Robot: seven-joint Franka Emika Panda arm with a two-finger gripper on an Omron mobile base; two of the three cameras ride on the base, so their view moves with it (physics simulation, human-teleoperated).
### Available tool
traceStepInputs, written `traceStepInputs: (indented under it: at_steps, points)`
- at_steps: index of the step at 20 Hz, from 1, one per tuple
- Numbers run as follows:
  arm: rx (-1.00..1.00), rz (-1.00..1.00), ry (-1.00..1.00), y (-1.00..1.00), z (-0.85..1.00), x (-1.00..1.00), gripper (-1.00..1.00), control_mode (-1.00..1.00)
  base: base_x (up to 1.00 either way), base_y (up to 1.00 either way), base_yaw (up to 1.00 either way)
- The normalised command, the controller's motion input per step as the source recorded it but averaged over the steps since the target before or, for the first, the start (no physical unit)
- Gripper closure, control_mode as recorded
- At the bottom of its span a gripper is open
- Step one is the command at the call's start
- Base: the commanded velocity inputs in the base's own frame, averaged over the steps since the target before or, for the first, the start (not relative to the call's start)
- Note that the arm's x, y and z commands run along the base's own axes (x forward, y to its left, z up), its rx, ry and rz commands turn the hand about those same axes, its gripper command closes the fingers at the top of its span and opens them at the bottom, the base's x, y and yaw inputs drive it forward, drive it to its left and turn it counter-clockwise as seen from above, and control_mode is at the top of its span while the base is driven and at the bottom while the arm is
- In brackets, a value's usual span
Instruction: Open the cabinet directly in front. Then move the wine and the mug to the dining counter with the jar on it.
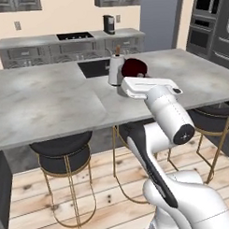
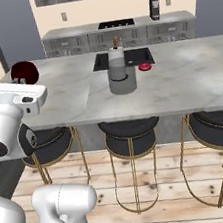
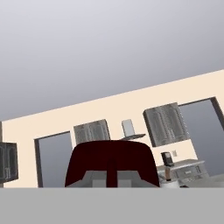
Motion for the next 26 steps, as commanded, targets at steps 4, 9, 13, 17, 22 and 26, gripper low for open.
traceStepInputs:
  at_steps: [4, 9, 13, 17, 22, 26]
  points:
    - [0.00, 0.00, 0.00, 0.00, 0.00, 0.00, 1.00, 1.00, 0.38, 0.30, -0.06]
    - [0.00, 0.00, 0.00, 0.00, 0.00, 0.00, 1.00, 1.00, 0.24, 0.32, -0.06]
    - [0.00, 0.00, 0.00, 0.00, 0.00, 0.00, 1.00, 1.00, 0.06, 0.50, -0.04]
    - [0.00, 0.00, 0.00, 0.00, 0.00, 0.00, 1.00, 1.00, 0.01, 0.29, -0.01]
    - [0.00, 0.00, 0.01, 0.00, 0.00, 0.07, 1.00, -1.00, 0.04, 0.00, 0.00]
    - [0.00, 0.01, 0.17, -0.01, 0.00, 0.49, 1.00, -1.00, 0.00, 0.00, 0.00]
